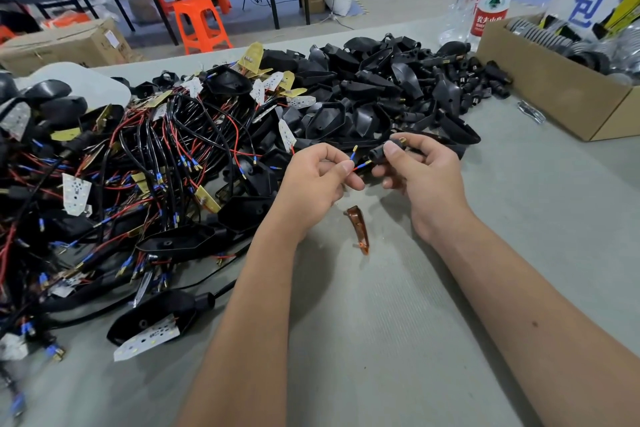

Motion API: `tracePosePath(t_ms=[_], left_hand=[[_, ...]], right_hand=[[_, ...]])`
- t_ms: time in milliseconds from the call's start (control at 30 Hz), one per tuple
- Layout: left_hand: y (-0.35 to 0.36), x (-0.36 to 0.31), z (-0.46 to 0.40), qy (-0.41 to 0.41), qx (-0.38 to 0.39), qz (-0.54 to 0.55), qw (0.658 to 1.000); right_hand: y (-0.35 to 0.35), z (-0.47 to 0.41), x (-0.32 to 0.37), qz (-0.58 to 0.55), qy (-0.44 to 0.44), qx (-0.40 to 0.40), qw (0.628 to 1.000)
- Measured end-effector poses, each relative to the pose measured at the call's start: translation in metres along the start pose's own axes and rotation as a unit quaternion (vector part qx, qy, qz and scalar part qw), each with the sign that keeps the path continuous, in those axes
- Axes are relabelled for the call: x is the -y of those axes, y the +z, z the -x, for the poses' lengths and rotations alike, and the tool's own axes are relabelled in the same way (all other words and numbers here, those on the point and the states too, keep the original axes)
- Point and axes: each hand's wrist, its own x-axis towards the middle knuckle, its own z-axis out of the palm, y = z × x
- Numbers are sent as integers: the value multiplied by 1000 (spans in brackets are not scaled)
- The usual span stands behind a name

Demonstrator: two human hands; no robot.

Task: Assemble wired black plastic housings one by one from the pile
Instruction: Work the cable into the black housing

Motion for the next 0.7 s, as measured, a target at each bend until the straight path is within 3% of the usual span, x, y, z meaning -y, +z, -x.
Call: tracePosePath(t_ms=[500,700], left_hand=[[2,-1,-1,16,0,25,1000],[4,0,-1,22,-10,7,1000]], right_hand=[[-1,-3,-1,-7,6,-6,1000],[-1,2,-1,43,-41,18,998]])
